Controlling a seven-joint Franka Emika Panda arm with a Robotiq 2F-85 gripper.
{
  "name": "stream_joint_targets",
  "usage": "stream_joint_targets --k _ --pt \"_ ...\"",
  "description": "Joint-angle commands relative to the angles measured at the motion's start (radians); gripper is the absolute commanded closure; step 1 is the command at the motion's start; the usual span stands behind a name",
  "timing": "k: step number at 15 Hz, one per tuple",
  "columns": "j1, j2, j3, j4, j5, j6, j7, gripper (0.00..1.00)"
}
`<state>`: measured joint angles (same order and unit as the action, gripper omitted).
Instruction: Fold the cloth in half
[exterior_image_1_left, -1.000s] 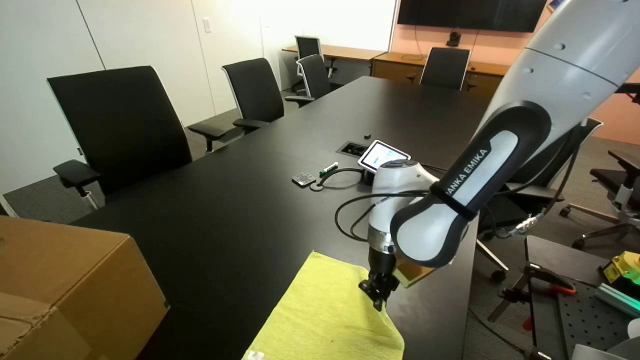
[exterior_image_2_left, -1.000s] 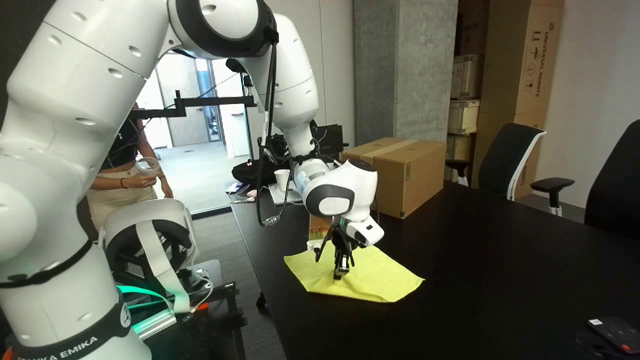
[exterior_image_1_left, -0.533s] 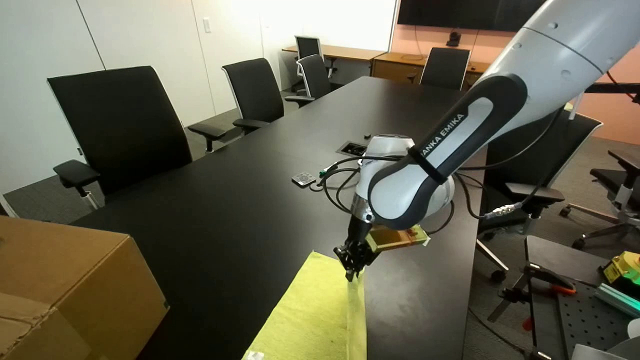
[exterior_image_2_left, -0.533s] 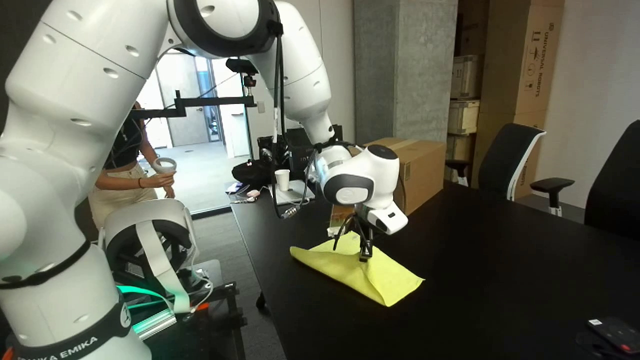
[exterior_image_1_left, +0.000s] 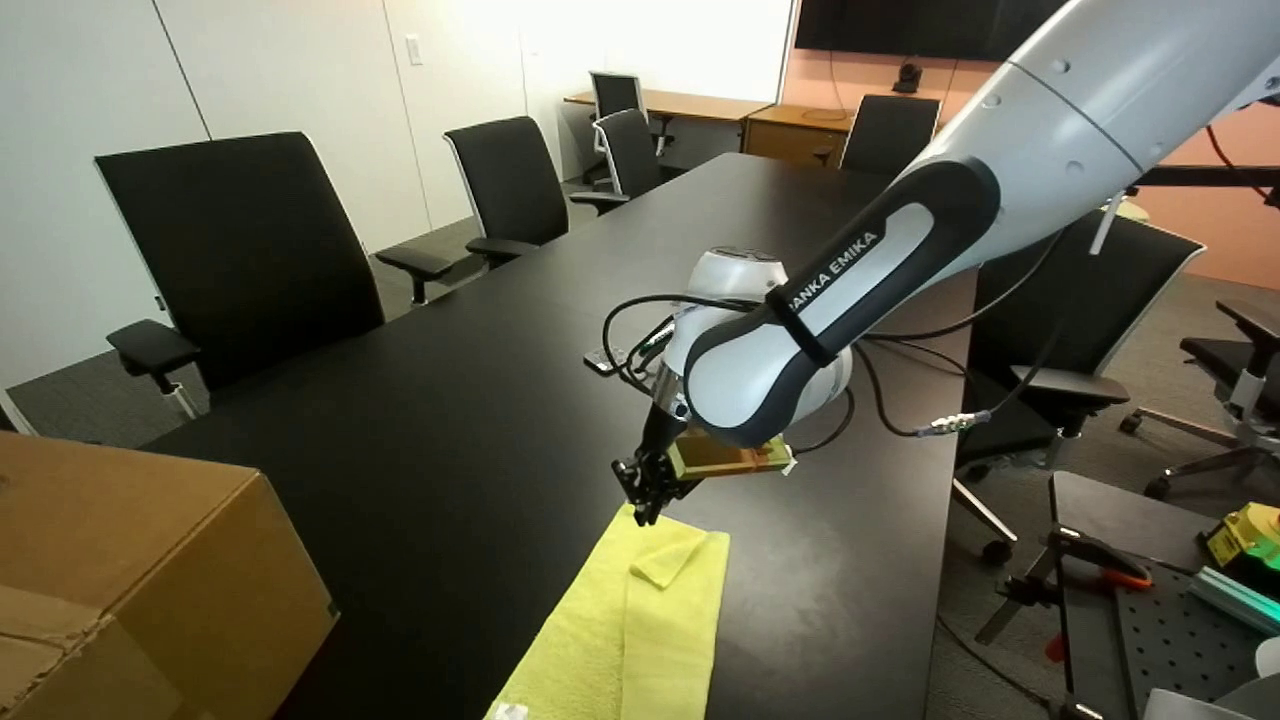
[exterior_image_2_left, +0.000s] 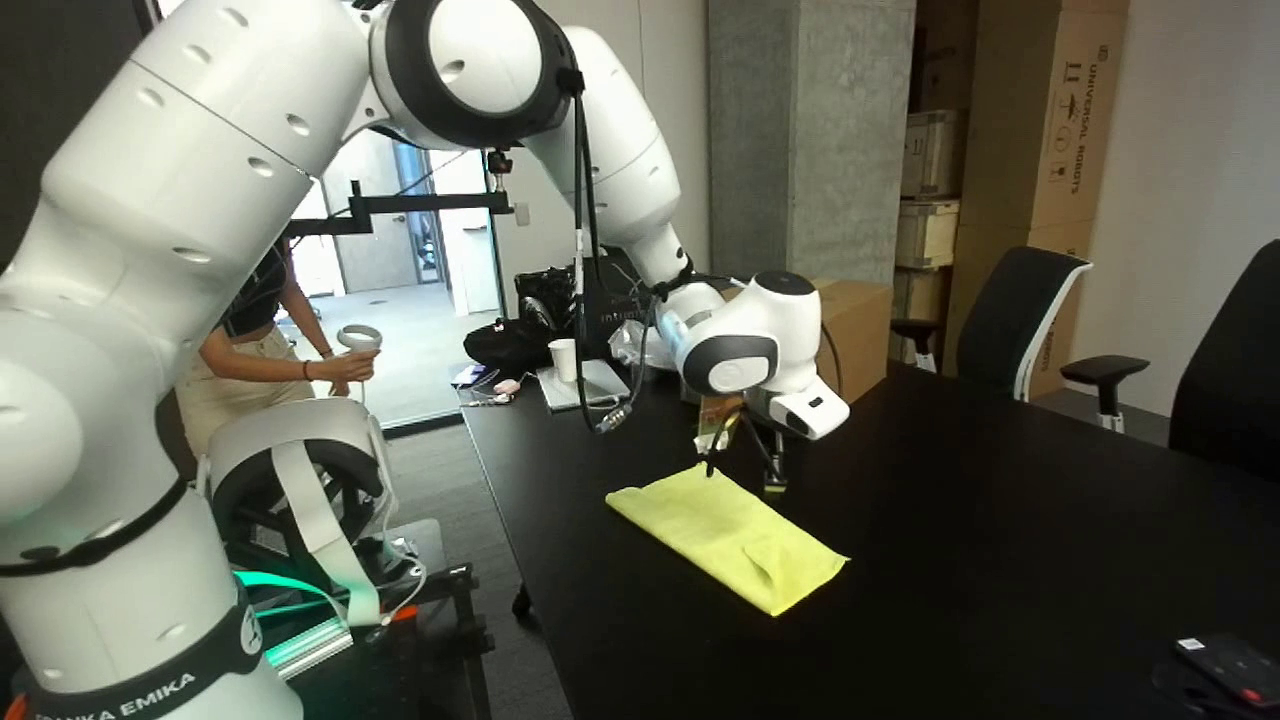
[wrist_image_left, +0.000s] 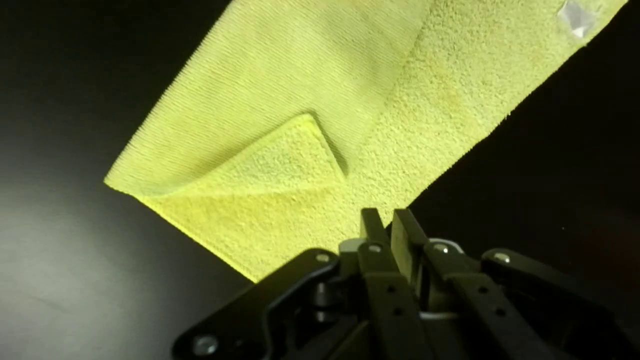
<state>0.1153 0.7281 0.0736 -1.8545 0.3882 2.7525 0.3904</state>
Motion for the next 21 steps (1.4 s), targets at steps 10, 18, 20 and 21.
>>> stream_joint_targets --k 10,18,20,21 --pt "0.263 -0.013 -0.101 -0.039 -0.182 -0.087 0.174 0.32" --pt "0.553 0.032 -0.139 0.031 -0.41 -0.228 0.432 0.0" --pt "0.586 0.033 -0.14 0.036 -0.457 -0.282 0.462 0.0" --pt "0.596 0.033 -0.137 0.036 -0.477 -0.307 0.472 0.0"
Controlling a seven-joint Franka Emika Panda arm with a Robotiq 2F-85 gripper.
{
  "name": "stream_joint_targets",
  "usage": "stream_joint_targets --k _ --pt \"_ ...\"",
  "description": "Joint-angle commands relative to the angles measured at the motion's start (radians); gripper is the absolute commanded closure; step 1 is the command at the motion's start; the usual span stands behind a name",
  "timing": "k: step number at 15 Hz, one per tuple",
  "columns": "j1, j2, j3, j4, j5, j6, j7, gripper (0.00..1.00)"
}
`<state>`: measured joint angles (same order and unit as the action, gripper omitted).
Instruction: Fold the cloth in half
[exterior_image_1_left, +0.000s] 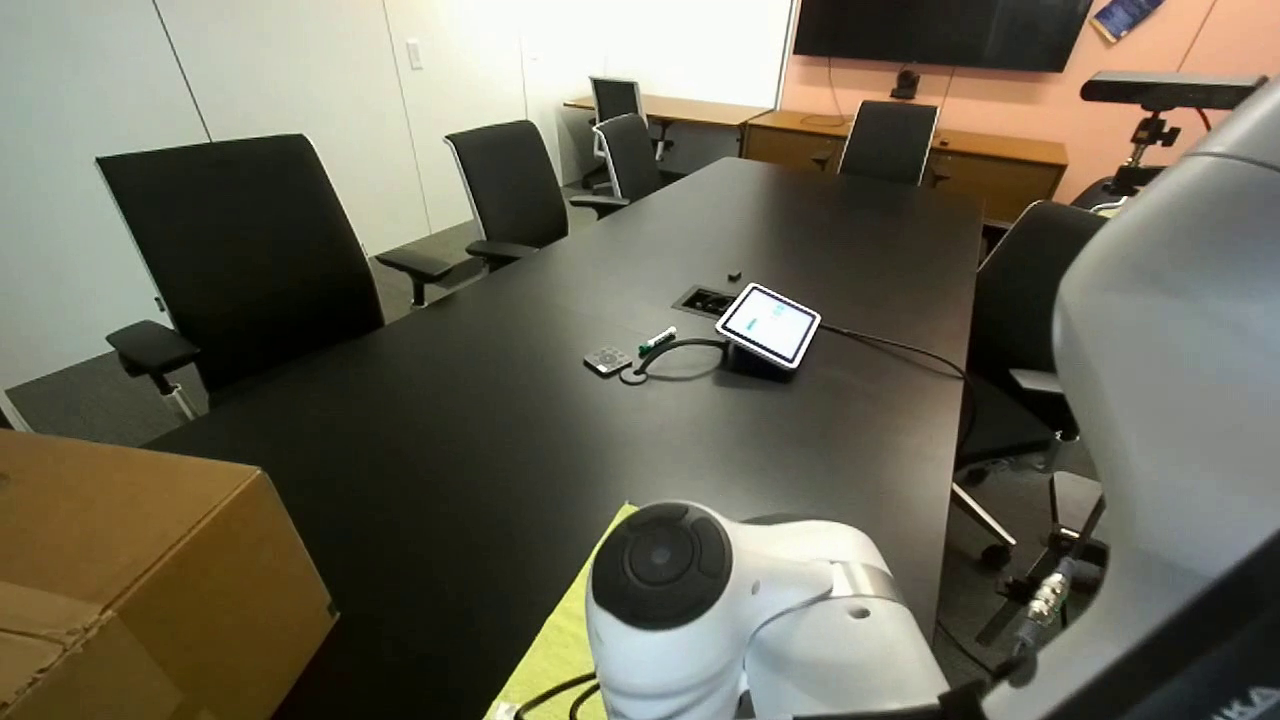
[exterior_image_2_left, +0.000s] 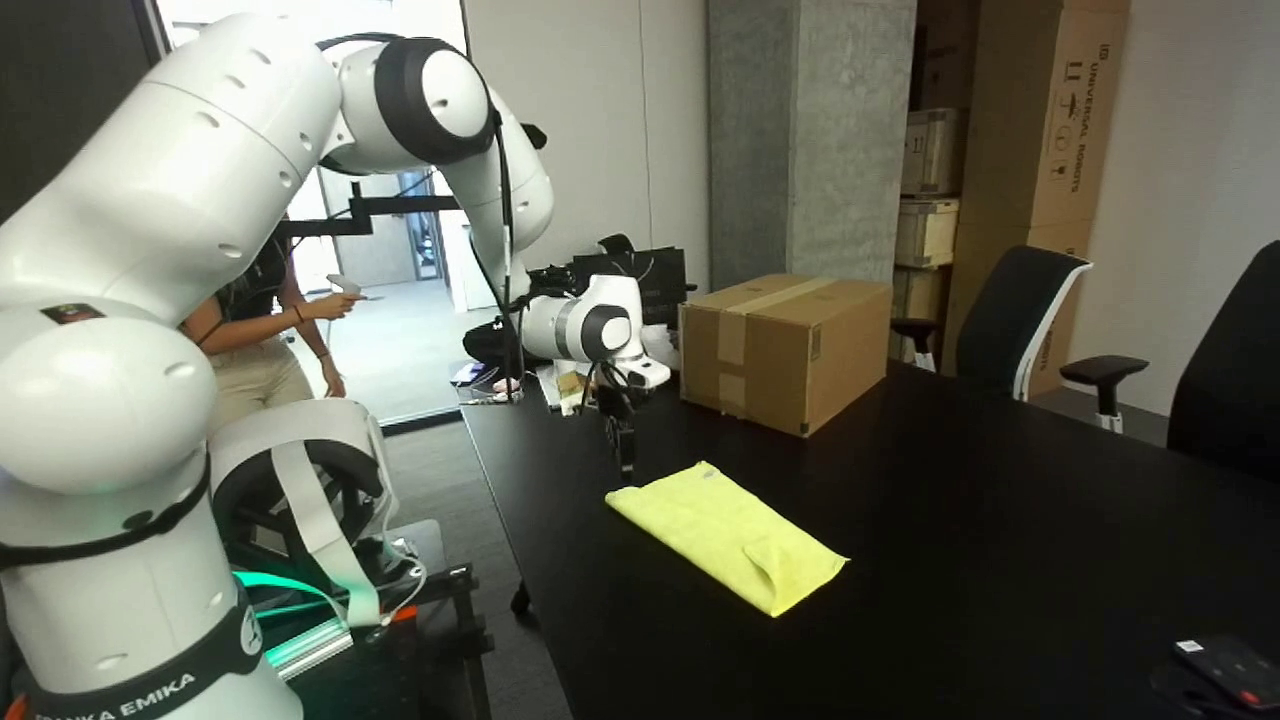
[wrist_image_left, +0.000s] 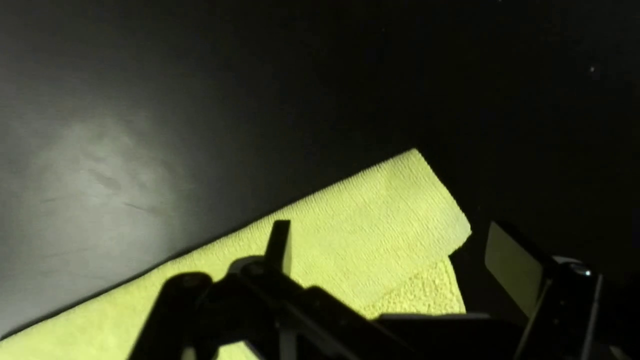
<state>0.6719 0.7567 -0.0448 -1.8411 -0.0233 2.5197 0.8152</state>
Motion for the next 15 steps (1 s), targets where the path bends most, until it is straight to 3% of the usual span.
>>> stream_joint_targets --k 1,8,15 --pt "0.048 0.004 -0.017 0.02 -0.084 -0.086 0.056 0.0" --pt "0.083 0.044 -0.005 0.047 -0.133 -0.099 0.113 0.0" --pt "0.119 0.127 -0.015 0.166 -0.152 -0.125 0.14 0.0"
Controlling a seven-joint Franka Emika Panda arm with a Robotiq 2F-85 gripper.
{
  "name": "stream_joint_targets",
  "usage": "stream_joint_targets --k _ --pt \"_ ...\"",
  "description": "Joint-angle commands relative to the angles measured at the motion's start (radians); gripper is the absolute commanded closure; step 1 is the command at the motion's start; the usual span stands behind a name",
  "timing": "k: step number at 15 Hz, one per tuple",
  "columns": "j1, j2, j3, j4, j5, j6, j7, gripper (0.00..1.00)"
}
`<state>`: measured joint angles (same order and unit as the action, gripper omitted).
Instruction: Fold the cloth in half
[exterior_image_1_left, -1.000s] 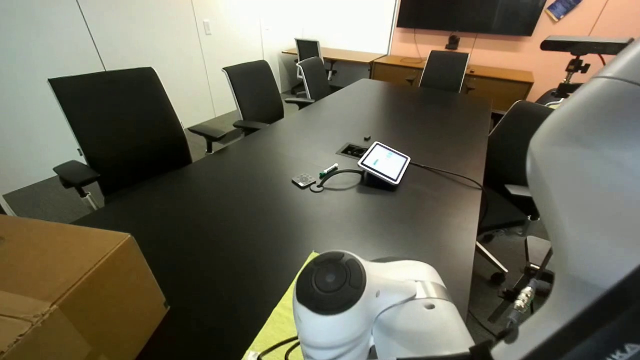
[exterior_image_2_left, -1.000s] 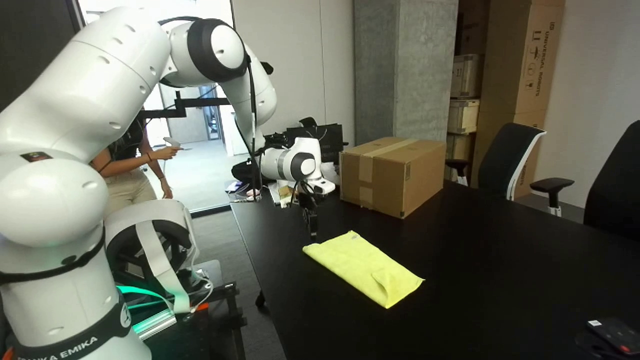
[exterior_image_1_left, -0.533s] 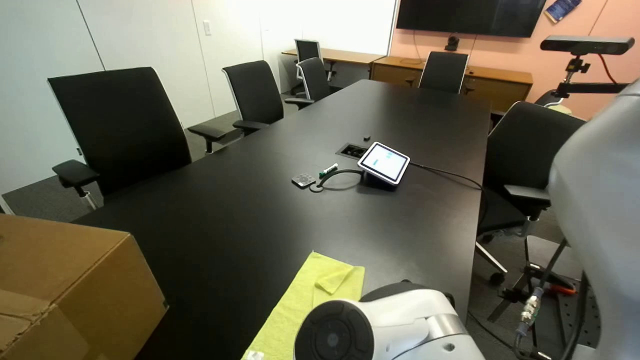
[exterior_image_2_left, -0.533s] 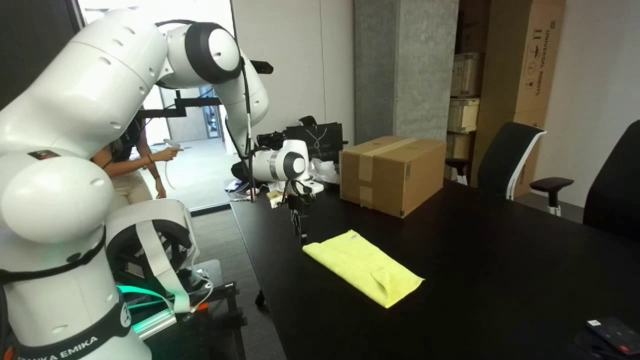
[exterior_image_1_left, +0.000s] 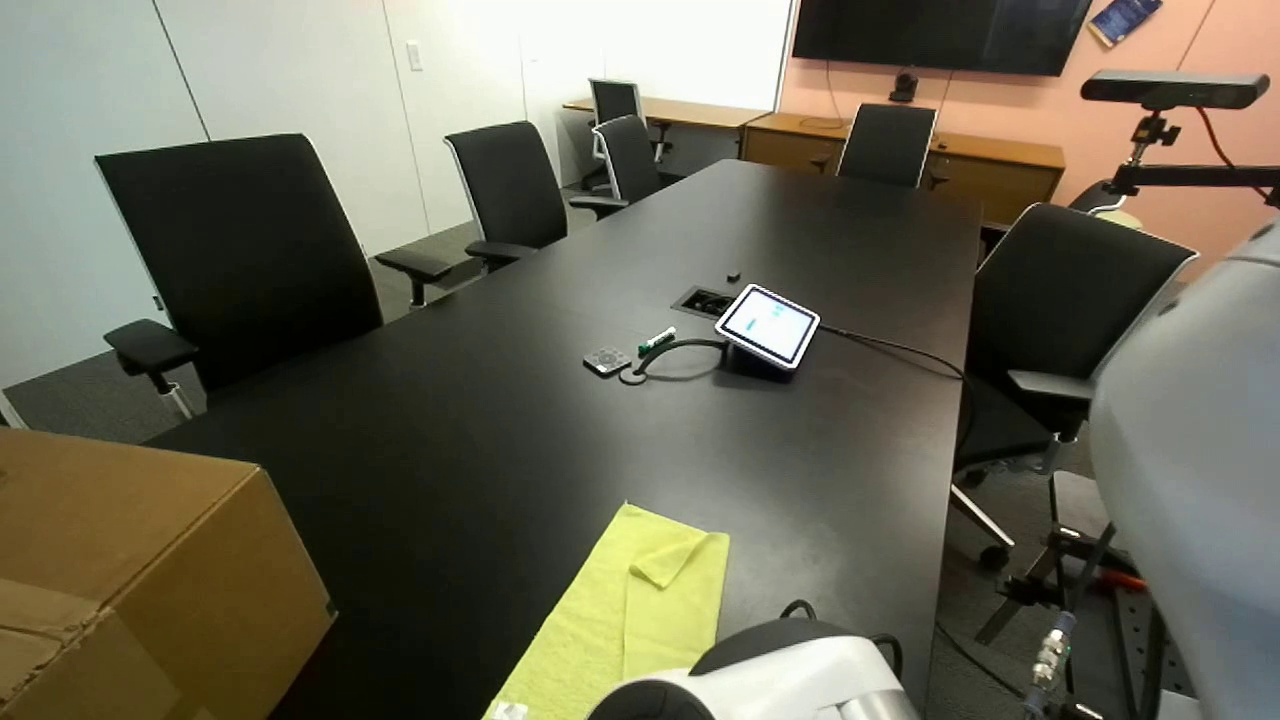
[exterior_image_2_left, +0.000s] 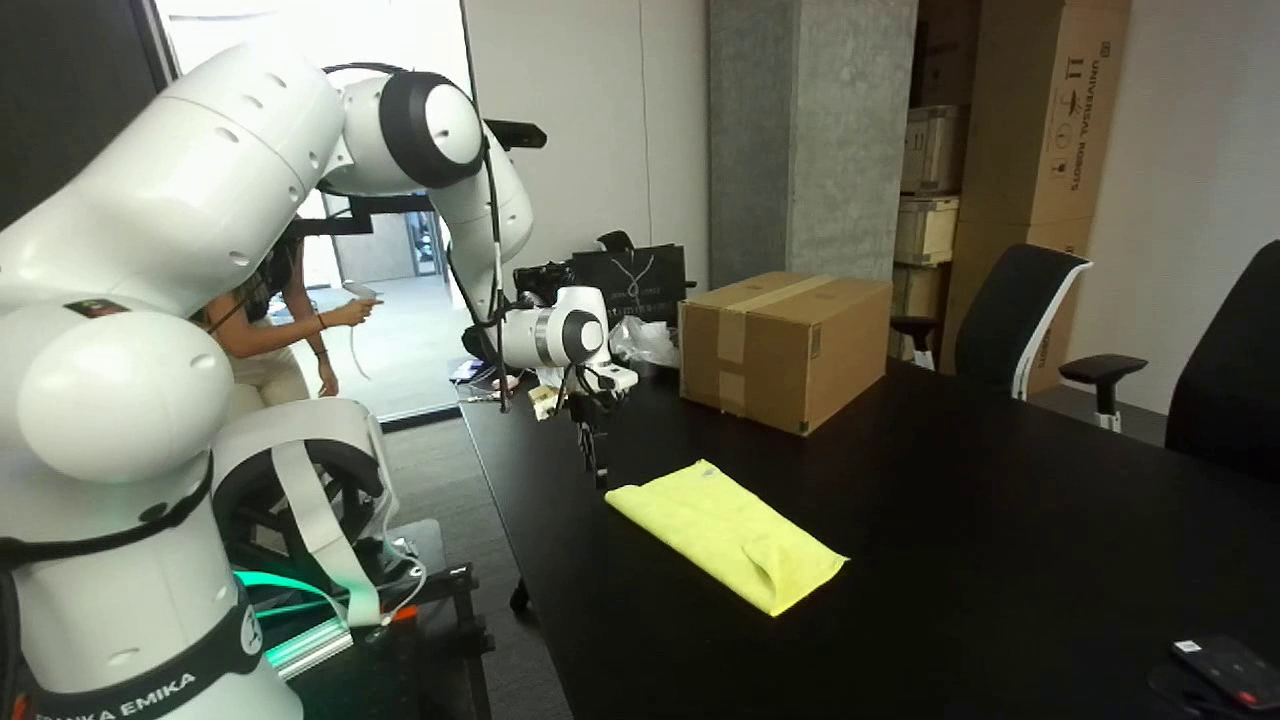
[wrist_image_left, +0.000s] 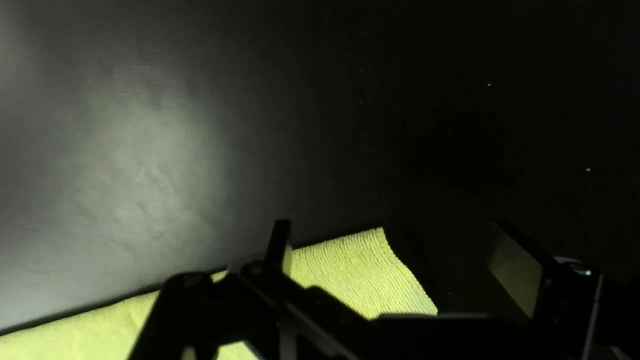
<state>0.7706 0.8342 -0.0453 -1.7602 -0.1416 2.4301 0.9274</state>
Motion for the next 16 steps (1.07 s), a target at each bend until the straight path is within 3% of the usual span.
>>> stream_joint_targets --k 1,16 --pt "0.023 0.06 -0.017 0.102 -0.039 -0.036 0.026 0.0" --pt "0.003 0.169 -0.048 0.229 -0.059 -0.042 0.004 0.0"
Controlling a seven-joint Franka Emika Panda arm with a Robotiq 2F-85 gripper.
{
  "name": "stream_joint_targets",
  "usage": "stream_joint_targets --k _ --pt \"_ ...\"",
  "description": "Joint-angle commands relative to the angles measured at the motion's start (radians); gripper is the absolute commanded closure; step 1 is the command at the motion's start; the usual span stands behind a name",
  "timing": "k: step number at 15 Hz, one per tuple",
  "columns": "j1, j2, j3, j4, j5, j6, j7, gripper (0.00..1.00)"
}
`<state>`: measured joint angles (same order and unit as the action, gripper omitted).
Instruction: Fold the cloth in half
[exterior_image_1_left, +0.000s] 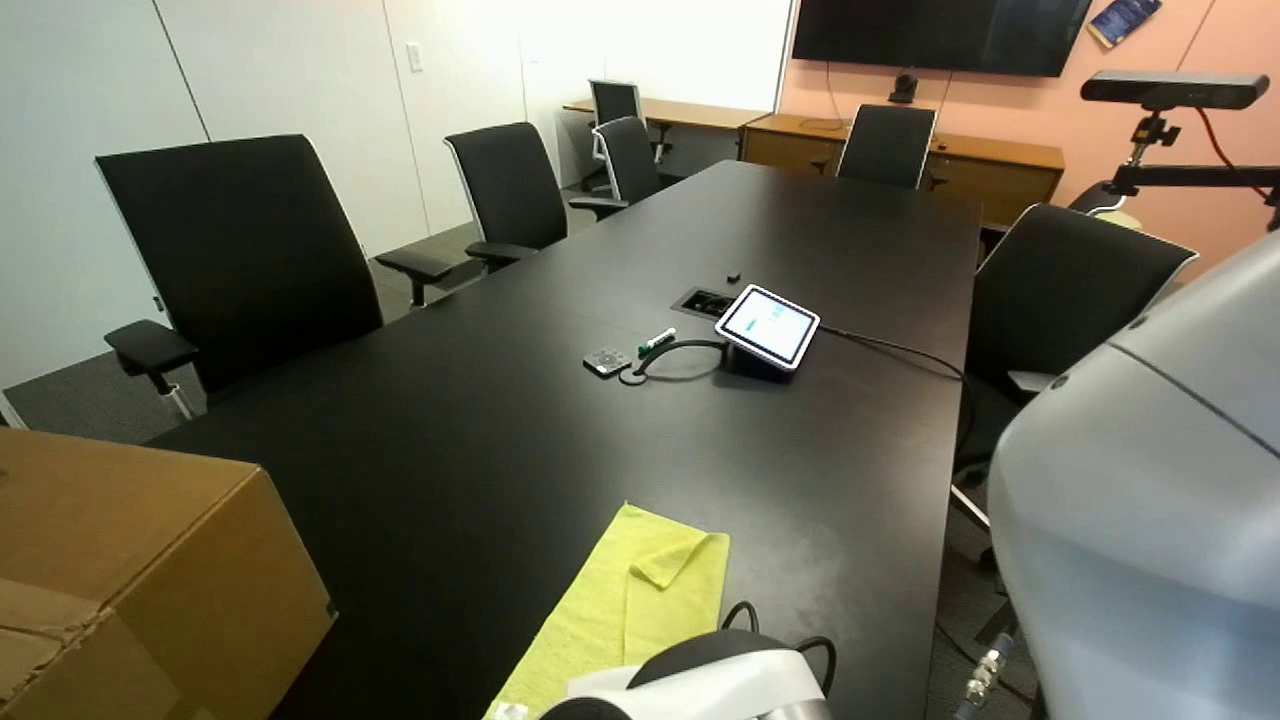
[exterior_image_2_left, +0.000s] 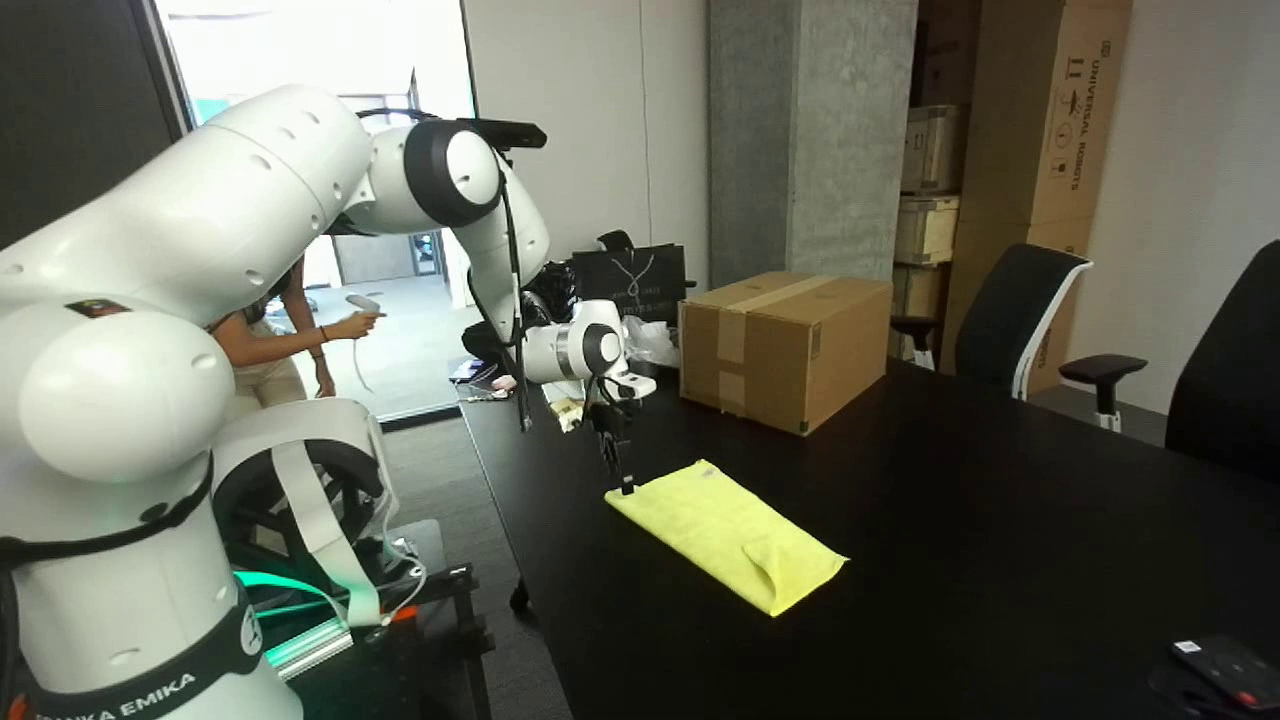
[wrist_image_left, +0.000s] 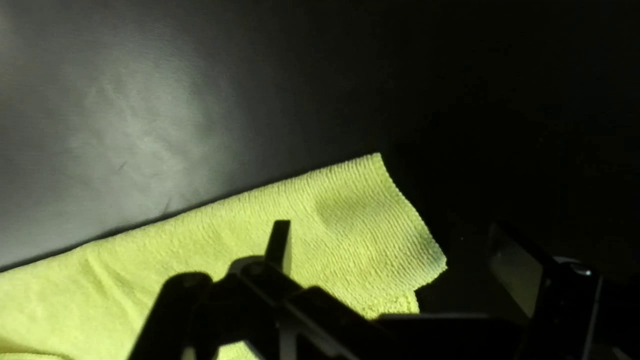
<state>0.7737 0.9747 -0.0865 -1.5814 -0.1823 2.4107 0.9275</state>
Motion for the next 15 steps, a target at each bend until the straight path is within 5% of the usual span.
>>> stream_joint_targets --k 1,15 --pt "0.001 0.033 -0.01 0.052 -0.02 -0.02 0.005 0.0" --pt "-0.008 0.053 -0.045 0.058 -0.023 -0.016 0.013 0.0"
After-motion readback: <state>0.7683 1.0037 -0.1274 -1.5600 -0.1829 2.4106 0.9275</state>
